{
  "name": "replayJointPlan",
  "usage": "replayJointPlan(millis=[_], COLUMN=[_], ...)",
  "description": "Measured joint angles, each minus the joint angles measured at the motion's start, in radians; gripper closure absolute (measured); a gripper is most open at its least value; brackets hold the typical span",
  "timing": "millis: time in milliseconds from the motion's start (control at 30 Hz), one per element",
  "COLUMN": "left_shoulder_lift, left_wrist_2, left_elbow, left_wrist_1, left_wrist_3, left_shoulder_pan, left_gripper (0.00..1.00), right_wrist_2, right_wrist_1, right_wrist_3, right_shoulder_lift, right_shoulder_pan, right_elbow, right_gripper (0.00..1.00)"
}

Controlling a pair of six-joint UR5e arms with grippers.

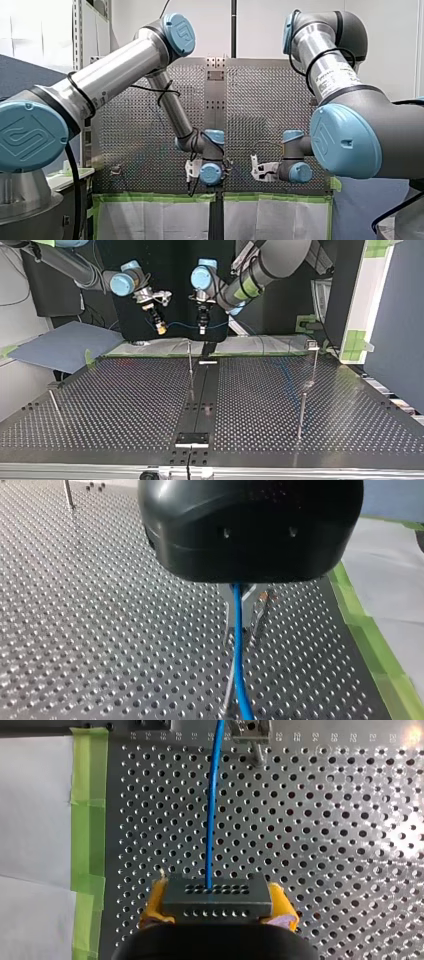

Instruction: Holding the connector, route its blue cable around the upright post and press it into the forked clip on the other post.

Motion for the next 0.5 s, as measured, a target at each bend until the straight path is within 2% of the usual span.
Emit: replayJointPlan(millis=[233, 500], left_shoulder_lift=[0.0, -0.002], left_wrist_2=[0.004, 0.017], left_elbow=[0.011, 0.027], left_wrist_1=[0.0, -0.007], left_wrist_3=[0.0, -0.001], left_shoulder_pan=[-0.011, -0.006], left_gripper=[1.0, 1.0], right_wrist_2=[-0.002, -0.005], right_wrist_1=[0.0, 0.005], right_wrist_3=[0.01, 0.02], right_shoulder_lift=[0.0, 0.0], right_shoulder_pan=[-0.012, -0.024], right_elbow=[-0.009, -0.029], right_gripper=[1.0, 1.0])
